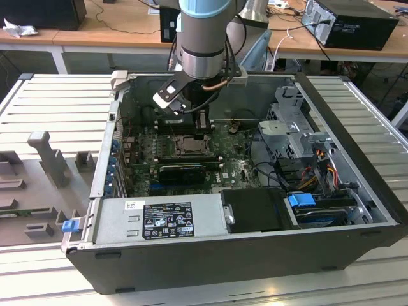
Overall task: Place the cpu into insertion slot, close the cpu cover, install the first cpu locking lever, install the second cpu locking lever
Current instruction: 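Close the cpu cover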
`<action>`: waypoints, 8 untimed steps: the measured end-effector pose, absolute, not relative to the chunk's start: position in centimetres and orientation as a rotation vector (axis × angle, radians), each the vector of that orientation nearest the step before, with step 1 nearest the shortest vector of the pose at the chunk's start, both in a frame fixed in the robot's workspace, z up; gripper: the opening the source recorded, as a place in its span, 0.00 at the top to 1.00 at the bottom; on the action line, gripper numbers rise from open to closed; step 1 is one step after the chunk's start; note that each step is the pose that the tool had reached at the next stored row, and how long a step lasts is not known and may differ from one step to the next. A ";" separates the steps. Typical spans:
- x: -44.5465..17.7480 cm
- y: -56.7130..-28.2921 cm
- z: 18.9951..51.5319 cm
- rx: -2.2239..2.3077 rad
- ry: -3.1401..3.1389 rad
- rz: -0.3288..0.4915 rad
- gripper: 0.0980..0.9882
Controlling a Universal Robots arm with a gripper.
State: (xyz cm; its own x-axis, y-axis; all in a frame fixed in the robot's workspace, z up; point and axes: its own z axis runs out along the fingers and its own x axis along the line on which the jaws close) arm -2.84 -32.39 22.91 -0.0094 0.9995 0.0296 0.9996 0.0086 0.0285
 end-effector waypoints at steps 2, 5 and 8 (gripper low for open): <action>-3.1 -32.4 22.9 -2.210 -2.230 -0.065 0.99; -3.4 -32.4 22.9 -2.210 -2.230 -0.065 0.99; -3.8 -32.4 22.9 -2.210 -2.230 -0.065 0.99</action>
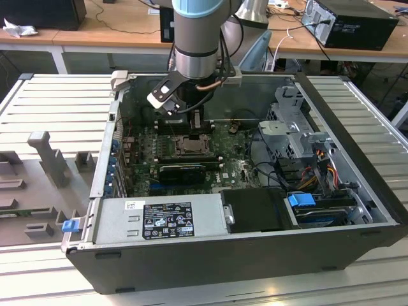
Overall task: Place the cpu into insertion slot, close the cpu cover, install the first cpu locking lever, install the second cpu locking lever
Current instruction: 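Close the cpu cover, then install the first cpu locking lever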
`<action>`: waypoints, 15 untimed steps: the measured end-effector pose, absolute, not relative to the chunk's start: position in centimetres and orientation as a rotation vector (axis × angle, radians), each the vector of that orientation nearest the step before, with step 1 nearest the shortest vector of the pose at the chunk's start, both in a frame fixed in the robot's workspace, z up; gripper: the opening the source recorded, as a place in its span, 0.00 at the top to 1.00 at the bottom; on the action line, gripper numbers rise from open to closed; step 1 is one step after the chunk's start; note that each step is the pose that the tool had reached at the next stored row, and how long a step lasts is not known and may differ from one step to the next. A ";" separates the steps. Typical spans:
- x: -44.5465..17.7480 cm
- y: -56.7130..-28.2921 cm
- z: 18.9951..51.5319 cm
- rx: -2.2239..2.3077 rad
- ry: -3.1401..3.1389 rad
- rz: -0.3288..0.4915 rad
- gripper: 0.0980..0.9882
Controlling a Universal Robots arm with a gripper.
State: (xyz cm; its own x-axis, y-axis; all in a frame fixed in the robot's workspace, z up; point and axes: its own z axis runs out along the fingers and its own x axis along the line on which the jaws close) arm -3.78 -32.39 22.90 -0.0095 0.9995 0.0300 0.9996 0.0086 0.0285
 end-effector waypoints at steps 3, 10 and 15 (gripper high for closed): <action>-4.2 -32.4 22.9 -2.210 -2.230 -0.065 0.99; -4.6 -32.4 23.9 -2.210 -2.230 -0.065 0.99; -4.6 -32.4 25.6 -2.210 -2.230 -0.065 0.99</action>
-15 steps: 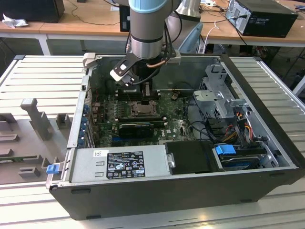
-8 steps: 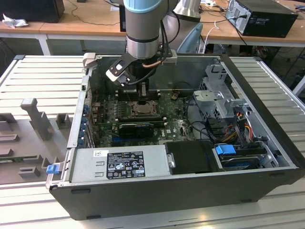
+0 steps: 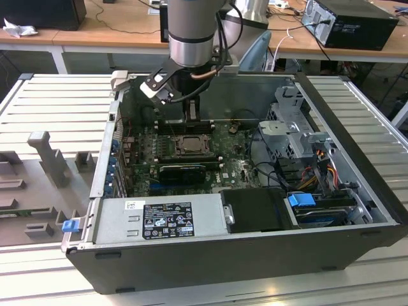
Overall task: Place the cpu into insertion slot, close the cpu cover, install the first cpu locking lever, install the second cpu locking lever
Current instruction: 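Install the first cpu locking lever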
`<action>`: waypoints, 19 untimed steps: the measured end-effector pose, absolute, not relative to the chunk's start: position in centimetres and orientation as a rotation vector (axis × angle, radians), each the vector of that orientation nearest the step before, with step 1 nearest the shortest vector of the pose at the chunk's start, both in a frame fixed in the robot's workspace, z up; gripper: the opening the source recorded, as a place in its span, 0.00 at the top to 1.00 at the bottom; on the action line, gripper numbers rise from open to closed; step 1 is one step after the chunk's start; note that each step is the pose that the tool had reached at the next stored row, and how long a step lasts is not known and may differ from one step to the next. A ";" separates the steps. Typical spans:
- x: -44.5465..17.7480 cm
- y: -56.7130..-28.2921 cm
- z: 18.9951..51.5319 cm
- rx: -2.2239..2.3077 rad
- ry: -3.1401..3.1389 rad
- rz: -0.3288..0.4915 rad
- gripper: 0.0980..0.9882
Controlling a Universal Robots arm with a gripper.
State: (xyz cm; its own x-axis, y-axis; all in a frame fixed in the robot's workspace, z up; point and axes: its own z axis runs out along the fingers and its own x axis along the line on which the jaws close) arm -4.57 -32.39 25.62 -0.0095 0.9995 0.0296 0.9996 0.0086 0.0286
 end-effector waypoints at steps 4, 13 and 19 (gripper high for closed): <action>-4.6 -32.4 26.8 -2.210 -2.230 -0.065 0.99; -4.6 -32.4 28.4 -2.137 -2.299 -0.064 0.99; -4.6 -32.4 28.4 -2.091 -2.340 -0.064 0.99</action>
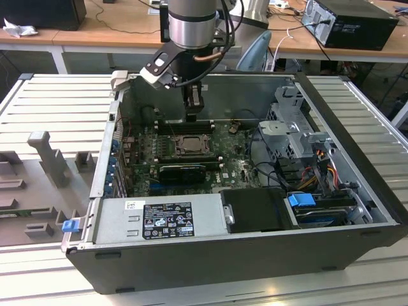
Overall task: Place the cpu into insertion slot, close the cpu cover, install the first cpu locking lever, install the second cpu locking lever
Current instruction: 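Install the first cpu locking lever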
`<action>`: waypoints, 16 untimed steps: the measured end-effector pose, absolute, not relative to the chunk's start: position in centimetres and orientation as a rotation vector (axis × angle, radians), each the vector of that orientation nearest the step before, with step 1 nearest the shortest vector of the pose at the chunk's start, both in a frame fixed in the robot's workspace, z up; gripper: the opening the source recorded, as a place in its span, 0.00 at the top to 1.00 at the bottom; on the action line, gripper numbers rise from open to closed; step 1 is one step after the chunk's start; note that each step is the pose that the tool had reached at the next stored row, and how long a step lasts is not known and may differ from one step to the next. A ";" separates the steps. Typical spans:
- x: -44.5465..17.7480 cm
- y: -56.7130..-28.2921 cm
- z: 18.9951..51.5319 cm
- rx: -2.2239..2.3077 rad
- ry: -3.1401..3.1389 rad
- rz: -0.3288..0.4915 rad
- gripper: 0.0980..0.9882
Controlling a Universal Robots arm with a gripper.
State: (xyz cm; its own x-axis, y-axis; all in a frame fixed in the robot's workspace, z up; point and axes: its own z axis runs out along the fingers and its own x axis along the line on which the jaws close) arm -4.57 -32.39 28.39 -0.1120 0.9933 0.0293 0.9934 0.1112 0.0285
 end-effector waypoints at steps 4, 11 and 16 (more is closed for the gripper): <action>-4.6 -32.4 28.4 -2.062 -2.365 -0.064 0.99; -4.6 -32.4 28.4 -1.994 -2.421 -0.064 0.99; -4.6 -32.4 28.4 -1.915 -2.482 -0.064 0.99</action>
State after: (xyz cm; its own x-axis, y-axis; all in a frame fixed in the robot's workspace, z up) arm -4.57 -32.39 28.39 -0.2543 0.9667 0.0294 0.9669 0.2535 0.0286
